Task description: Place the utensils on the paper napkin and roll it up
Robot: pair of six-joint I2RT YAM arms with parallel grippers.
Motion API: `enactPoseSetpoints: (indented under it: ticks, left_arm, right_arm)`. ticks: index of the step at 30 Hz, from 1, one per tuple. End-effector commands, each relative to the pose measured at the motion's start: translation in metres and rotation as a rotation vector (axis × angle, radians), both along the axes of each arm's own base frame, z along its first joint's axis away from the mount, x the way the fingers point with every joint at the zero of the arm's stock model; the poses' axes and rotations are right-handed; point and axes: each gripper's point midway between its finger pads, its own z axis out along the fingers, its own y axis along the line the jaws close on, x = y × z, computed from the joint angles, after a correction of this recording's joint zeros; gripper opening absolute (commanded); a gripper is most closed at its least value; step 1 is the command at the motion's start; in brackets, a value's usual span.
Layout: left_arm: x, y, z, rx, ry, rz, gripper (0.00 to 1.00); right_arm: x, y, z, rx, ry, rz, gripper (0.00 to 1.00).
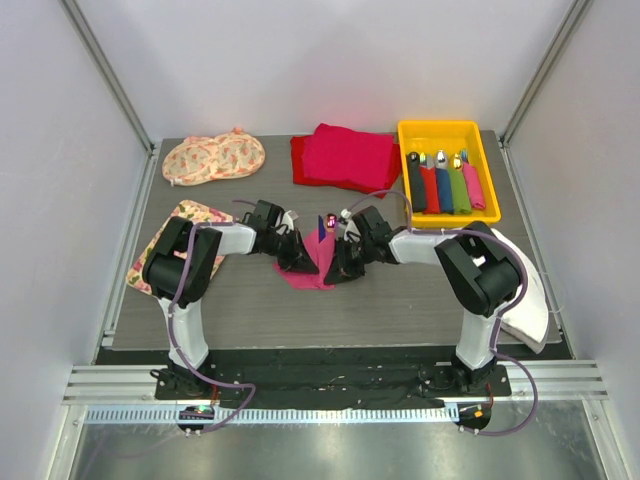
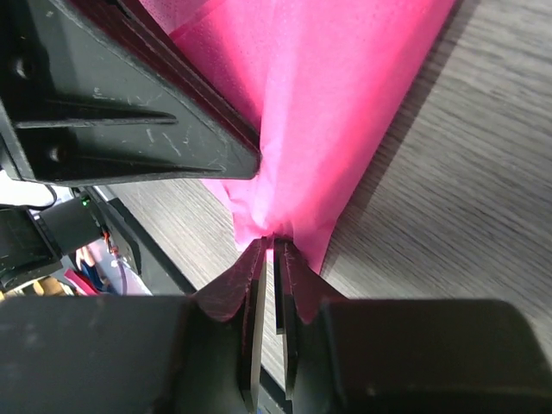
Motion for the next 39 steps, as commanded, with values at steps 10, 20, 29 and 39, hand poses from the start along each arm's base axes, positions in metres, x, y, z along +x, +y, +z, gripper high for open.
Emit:
enactPoseSetpoints:
  ticks: [10,20,29,39]
  left_arm:
    - [-0.013,0.035,-0.058,0.248,0.033,0.021,0.03]
    - [-0.012,0.035,-0.054,0.241,0.025,0.013,0.04]
    - [-0.012,0.034,-0.055,0.234,0.025,0.009,0.04]
    - [-0.014,0.033,-0.056,0.232,0.031,0.005,0.04]
  right_arm:
    - [0.08,0.025,0.079,0.058,-0.264,-0.038,0.19]
    - [0.098,0.017,0.042,0.006,-0.252,-0.064,0.17]
    - [0.106,0.014,0.04,0.207,-0.099,-0.158,0.16]
    - [0.11,0.014,0.051,0.41,-0.063,-0.231,0.14]
